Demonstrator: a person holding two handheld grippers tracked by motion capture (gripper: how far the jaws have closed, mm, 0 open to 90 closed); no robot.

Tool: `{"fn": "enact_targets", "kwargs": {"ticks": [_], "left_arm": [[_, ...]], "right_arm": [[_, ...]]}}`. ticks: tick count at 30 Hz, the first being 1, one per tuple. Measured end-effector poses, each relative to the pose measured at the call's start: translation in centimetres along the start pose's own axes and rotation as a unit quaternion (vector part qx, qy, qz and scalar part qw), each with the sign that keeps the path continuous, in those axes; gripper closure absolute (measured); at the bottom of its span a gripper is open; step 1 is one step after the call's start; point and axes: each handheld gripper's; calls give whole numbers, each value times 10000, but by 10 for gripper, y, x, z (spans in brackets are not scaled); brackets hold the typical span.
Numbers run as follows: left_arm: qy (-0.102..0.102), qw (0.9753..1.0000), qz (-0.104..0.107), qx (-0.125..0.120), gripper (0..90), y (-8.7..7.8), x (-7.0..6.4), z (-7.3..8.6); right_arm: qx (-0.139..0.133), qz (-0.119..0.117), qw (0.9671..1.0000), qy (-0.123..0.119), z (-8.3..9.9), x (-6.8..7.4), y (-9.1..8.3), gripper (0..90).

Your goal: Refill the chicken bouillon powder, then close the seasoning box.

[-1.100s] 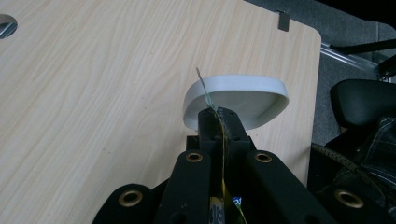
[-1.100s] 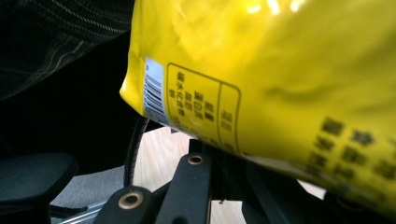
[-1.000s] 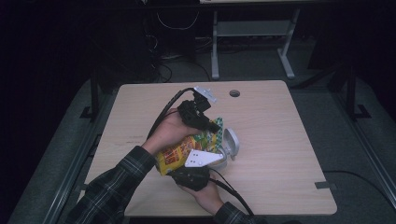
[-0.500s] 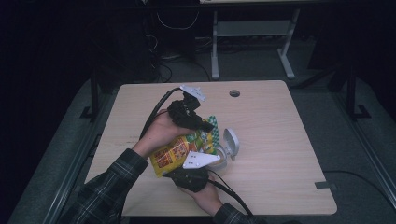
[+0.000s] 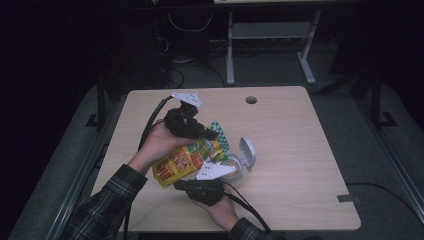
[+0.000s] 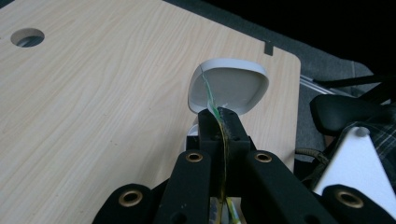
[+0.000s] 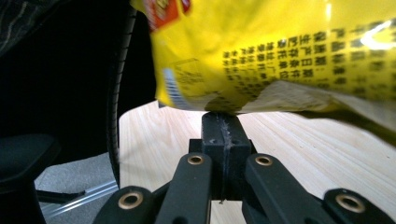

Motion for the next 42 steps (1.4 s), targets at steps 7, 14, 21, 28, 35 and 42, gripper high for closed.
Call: {"fn": "enact_targets", "kwargs": {"ticks": [7, 14, 21, 28, 35, 42], "left_arm": [[-89, 9997, -64, -230, 900, -11, 10, 11], [-171, 9986, -288, -412, 900, -17, 18, 22], [-349, 9971, -392, -547, 900, -16, 30, 34], [-453, 9949, -496, -748, 899, -10, 39, 40], [-453, 9947, -545, -744, 897, -3, 43, 49], [-516, 9941, -523, -798, 895, -4, 46, 62]], "right_arm": [[-39, 51, 10000, 9, 0, -2, -2, 900], [-20, 59, 10000, 27, 1, -2, -3, 900], [22, 51, 10000, 53, 3, -1, -3, 900], [18, 87, 10000, -18, 3, -1, -5, 900], [40, 92, 9999, -3, 3, -1, -7, 900], [64, 73, 10000, -13, 3, 0, -7, 900]]}}
Point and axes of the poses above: each handheld gripper's, and its own axes: y roughly forward along the jaws, z roughly out of its underside, x roughly to its left, and after that the axes turned 12 degrees about -z, right-handed
